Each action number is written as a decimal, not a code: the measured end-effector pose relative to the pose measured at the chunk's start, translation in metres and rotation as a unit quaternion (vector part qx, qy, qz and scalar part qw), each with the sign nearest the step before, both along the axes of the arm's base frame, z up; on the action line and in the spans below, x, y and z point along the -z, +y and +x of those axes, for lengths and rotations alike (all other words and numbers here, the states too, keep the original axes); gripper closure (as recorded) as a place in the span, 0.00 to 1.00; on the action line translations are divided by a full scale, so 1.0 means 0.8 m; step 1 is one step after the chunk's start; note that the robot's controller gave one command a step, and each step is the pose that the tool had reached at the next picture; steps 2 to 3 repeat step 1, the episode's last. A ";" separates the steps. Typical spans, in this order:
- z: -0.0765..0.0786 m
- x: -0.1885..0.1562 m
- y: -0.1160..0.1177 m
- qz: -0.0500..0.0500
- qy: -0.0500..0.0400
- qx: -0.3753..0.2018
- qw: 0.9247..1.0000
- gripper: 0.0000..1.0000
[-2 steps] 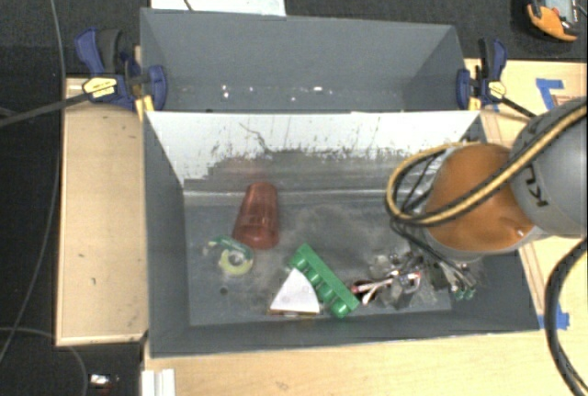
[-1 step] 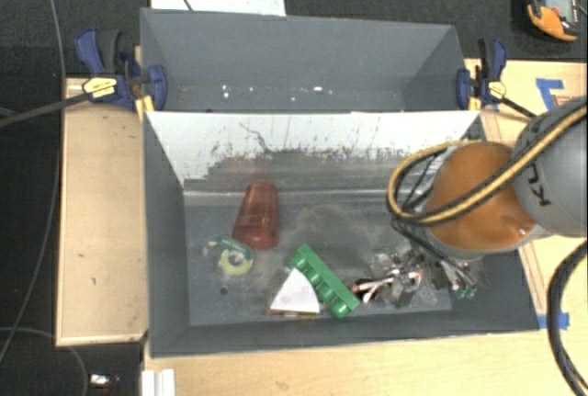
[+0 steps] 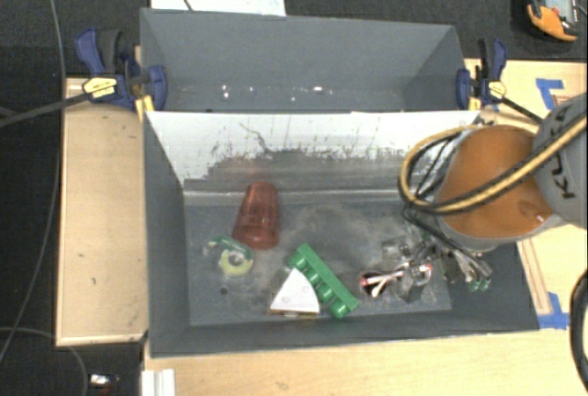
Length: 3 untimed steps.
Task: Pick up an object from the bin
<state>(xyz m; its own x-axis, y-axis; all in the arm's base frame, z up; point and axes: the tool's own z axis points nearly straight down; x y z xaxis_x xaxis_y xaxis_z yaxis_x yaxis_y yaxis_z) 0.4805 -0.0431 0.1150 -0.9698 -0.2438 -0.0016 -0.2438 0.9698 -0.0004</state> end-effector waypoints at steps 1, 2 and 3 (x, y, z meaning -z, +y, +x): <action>0.003 -0.040 0.000 0.000 -0.005 0.001 1.000 1.00; 0.003 -0.040 0.000 0.000 -0.005 0.001 1.000 1.00; 0.003 -0.040 0.000 0.000 -0.005 0.001 1.000 1.00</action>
Offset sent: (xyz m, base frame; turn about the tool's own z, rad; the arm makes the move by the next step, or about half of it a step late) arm 0.0023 -0.0003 0.0518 0.0020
